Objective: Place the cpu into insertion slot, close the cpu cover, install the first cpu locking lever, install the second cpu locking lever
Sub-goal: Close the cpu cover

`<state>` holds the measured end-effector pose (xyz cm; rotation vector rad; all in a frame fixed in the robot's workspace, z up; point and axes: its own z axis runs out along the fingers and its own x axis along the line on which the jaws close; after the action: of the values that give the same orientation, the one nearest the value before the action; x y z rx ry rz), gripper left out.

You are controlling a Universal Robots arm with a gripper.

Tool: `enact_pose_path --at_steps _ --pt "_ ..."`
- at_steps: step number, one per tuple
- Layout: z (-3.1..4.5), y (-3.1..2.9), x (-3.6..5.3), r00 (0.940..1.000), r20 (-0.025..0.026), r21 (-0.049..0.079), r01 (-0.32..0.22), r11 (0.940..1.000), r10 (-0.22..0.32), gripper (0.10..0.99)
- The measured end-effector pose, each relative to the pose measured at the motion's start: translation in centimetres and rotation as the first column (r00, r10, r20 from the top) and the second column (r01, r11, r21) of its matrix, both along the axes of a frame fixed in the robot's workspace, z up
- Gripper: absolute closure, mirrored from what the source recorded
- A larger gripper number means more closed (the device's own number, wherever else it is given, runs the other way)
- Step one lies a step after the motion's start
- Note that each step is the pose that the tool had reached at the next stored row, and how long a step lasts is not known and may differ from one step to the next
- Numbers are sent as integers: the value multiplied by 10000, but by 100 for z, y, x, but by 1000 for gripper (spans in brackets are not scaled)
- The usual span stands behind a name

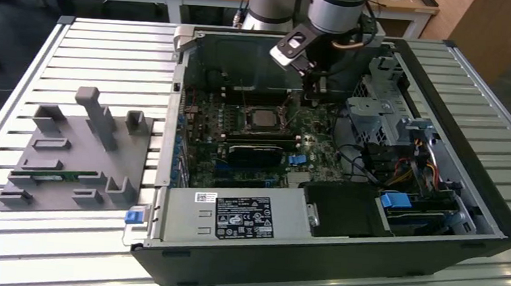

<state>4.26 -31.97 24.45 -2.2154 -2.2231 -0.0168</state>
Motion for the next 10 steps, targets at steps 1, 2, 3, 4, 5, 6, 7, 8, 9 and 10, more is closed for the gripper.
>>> enact_pose_path --at_steps 1,2,3,4,5,6,7,8,9,10 --pt "0 0 -6 10000 0 0 0 10000 0 980" --pt "0 0 -13 10000 0 0 0 10000 0 980" --pt "0 0 -20 10000 0 0 0 10000 0 980" --pt "0 0 -29 10000 0 0 0 10000 0 980" --pt "0 0 -37 10000 0 0 0 10000 0 980" --pt "0 0 -46 10000 0 0 0 10000 0 980" --pt "0 0 -55 10000 0 0 0 10000 0 980" --pt "0 0 -62 10000 0 0 1 10000 -1 980" --pt "0 0 -69 10000 0 1 0 10000 0 980" --pt "0 0 -75 10000 0 0 0 10000 0 980"
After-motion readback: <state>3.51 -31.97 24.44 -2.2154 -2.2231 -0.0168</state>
